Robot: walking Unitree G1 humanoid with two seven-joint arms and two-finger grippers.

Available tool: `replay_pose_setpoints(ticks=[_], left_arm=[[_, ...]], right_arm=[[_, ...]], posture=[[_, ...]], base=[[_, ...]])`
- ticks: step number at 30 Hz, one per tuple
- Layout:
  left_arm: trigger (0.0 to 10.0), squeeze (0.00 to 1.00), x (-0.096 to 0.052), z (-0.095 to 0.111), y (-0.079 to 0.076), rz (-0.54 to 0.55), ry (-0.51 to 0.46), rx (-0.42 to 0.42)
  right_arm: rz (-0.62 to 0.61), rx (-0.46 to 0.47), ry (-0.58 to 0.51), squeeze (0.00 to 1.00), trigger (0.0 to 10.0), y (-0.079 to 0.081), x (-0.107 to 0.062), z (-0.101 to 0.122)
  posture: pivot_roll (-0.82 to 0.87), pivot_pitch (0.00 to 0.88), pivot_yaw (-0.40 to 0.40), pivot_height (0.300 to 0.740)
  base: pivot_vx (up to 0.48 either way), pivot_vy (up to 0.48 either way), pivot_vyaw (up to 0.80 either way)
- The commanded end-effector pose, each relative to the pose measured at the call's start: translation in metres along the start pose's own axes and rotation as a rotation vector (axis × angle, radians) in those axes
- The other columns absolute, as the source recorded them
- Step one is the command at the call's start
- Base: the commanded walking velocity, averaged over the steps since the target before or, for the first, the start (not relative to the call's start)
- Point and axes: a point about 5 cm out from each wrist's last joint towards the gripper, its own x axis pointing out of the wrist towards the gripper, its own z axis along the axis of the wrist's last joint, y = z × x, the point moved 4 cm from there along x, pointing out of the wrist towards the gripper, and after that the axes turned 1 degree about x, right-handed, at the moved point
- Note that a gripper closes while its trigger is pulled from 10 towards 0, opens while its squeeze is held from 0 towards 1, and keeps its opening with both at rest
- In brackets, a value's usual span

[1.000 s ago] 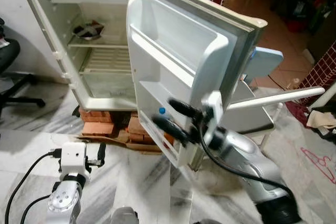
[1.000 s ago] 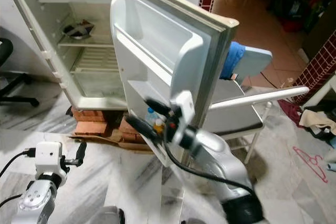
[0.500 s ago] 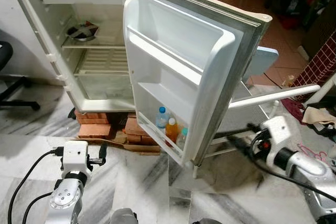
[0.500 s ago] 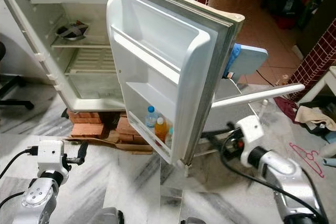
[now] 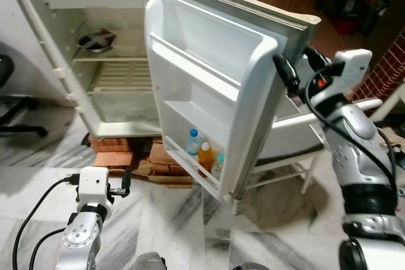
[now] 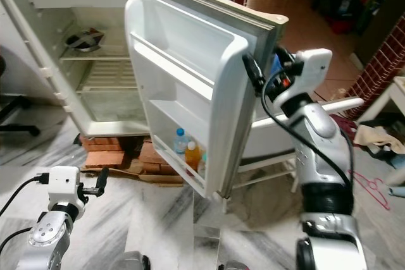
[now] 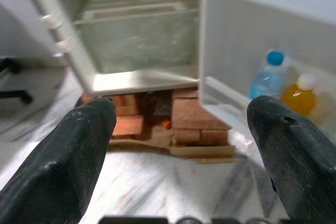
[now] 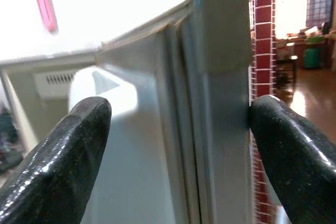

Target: Restocking fridge

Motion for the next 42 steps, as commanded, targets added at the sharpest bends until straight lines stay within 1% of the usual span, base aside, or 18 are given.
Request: replay_pose_setpoints(ticks=[1, 3, 4, 6, 7, 8, 9, 13, 15, 16, 17, 19, 21, 24, 31, 33, 38, 42], left_arm=[[10.0, 0.0, 0.001, 0.004, -0.003, -0.014, -0.015, -0.002], [10.0, 0.0, 0.001, 0.004, -0.003, -0.014, -0.015, -0.003], [10.0, 0.0, 0.001, 0.003, -0.003, -0.013, -0.015, -0.007], [10.0, 0.0, 0.001, 0.002, -0.003, -0.013, -0.012, -0.012], [10.0, 0.0, 0.001, 0.002, -0.004, -0.016, -0.011, -0.012], [10.0, 0.0, 0.001, 0.002, -0.004, -0.016, -0.011, -0.012], [10.0, 0.0, 0.0, 0.002, -0.003, -0.018, -0.012, -0.011], [10.0, 0.0, -0.001, 0.002, -0.001, -0.012, -0.014, -0.013], [10.0, 0.0, -0.001, 0.002, -0.001, -0.011, -0.013, -0.013], [10.0, 0.0, -0.002, 0.002, 0.0, -0.006, -0.014, -0.013], [10.0, 0.0, -0.005, 0.001, 0.002, 0.009, -0.017, -0.013], [10.0, 0.0, -0.006, 0.001, 0.003, 0.016, -0.018, -0.011], [10.0, 0.0, -0.011, 0.002, 0.013, 0.075, -0.033, -0.027], [10.0, 0.0, -0.023, -0.005, 0.045, 0.241, -0.024, -0.076], [10.0, 0.0, -0.034, -0.013, 0.068, 0.349, 0.001, -0.027], [10.0, 0.0, -0.034, -0.014, 0.074, 0.367, 0.005, -0.014], [10.0, 0.0, -0.021, 0.004, 0.072, 0.336, -0.046, 0.031], [10.0, 0.0, -0.001, 0.038, 0.048, 0.228, -0.151, 0.069]], right_arm=[[0.103, 0.039, -0.012, 0.0, 10.0, 0.021, 0.015, 0.002], [0.11, 0.049, -0.016, 0.0, 10.0, 0.023, 0.017, 0.002], [0.246, 0.152, -0.023, 0.0, 10.0, 0.046, 0.017, 0.007], [0.407, 0.248, -0.023, 0.0, 10.0, 0.075, 0.011, 0.013], [0.579, 0.338, -0.008, 0.0, 10.0, 0.103, -0.004, 0.019], [0.579, 0.338, -0.008, 0.0, 10.0, 0.103, -0.004, 0.019], [0.739, 0.408, 0.008, 0.0, 10.0, 0.128, -0.023, 0.027], [0.883, 0.466, 0.041, 0.0, 10.0, 0.15, -0.054, 0.028], [0.87, 0.456, 0.057, 0.0, 10.0, 0.149, -0.056, 0.023], [0.787, 0.421, 0.096, 0.0, 10.0, 0.138, -0.052, 0.007], [0.616, 0.348, 0.181, 0.0, 10.0, 0.113, -0.048, -0.026], [0.551, 0.318, 0.219, 0.0, 10.0, 0.104, -0.049, -0.039], [0.438, 0.319, 0.244, 0.0, 10.0, 0.088, -0.05, -0.05], [0.241, 0.277, 0.298, 0.0, 10.0, 0.063, -0.057, -0.077], [0.132, 0.242, 0.327, 0.0, 10.0, 0.055, -0.058, -0.099], [0.023, 0.188, 0.315, 0.0, 10.0, 0.043, -0.055, -0.105], [-0.115, 0.08, 0.265, 0.0, 10.0, 0.028, -0.056, -0.103], [-0.207, -0.023, 0.237, 0.0, 10.0, 0.022, -0.066, -0.1]], posture=[[0.07, 0.0, -0.005, 0.74], [0.07, 0.0, -0.005, 0.74], [0.08, 0.0, -0.009, 0.74], [0.07, 0.0, -0.01, 0.74], [0.07, 0.0, -0.01, 0.74], [0.07, 0.0, -0.01, 0.74], [0.08, 0.0, -0.011, 0.74], [0.07, 0.0, -0.009, 0.74], [0.07, 0.0, -0.009, 0.74], [0.07, 0.0, -0.007, 0.74], [0.07, 0.0, -0.008, 0.74], [0.07, 0.0, -0.008, 0.74], [0.08, 0.0, -0.02, 0.74], [0.1, 0.0, -0.034, 0.74], [0.13, 0.002, -0.044, 0.74], [0.13, 0.003, -0.045, 0.74], [0.13, 0.001, -0.051, 0.74], [0.11, 0.0, -0.046, 0.74]], base=[[0.0, 0.0, 0.0], [0.0, 0.0, 0.0], [0.0, 0.0, 0.0], [0.0, 0.0, 0.0], [0.0, 0.0, 0.0], [0.0, 0.0, 0.0], [0.0, 0.0, 0.0], [0.0, 0.0, 0.0], [0.0, 0.0, 0.0], [0.0, 0.0, 0.0], [0.0, 0.0, 0.0], [0.0, 0.0, 0.0], [0.0, 0.0, 0.0], [0.0, 0.0, 0.0], [0.0, 0.0, 0.0], [0.0, 0.0, 0.0], [0.0, 0.0, 0.0], [0.0, 0.0, 0.0]])
